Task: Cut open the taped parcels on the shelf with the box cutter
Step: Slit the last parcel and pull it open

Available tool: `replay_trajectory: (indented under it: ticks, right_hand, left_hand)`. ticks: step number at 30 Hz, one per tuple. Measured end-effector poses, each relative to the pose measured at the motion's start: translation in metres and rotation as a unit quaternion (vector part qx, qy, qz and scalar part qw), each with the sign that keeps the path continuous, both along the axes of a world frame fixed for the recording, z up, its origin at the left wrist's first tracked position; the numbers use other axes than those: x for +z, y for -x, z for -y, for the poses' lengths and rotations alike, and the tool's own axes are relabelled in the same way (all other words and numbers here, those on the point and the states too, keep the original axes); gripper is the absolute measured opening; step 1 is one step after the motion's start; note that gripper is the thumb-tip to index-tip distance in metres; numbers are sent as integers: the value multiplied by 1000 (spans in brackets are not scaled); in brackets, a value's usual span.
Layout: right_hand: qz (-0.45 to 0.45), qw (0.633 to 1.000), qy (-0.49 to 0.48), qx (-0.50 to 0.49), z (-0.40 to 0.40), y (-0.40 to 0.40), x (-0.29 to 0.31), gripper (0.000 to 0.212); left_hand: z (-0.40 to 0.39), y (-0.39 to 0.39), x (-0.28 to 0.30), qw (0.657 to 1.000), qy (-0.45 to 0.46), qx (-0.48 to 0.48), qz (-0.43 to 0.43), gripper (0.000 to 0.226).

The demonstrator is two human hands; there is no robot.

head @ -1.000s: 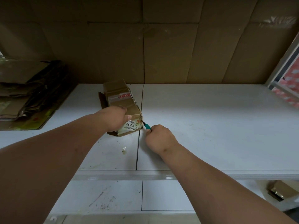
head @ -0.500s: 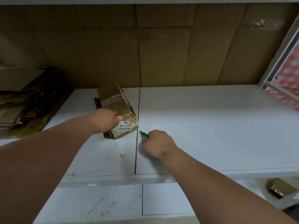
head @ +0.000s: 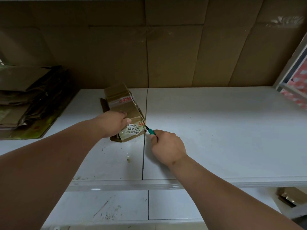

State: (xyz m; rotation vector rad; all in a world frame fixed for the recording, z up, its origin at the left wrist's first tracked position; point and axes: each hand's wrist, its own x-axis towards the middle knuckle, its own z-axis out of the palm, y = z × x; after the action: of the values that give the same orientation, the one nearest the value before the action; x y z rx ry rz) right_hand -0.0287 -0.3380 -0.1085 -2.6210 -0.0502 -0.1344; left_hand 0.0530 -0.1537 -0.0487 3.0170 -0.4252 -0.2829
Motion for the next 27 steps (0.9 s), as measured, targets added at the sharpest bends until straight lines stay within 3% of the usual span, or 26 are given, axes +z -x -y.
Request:
replay_trajectory:
  ticks: [9, 15, 23, 27]
  right_hand:
    - [-22, 998, -47, -20, -4, -3, -3, 32]
    - [-59, 998, 18, -30, -6, -4, 1, 34]
    - [-147, 987, 66, -27, -8, -10, 9, 17]
    - [-157, 986, 40, -31, -3, -10, 12, 18]
  left_hand:
    - [2, 0, -1, 1000, -2, -5, 6, 51]
    - [13, 3, -2, 999, -34, -7, 23, 48]
    - [7, 1, 1, 1000, -14, -2, 5, 48]
    - [2, 2, 4, 1000, -8, -7, -7, 48]
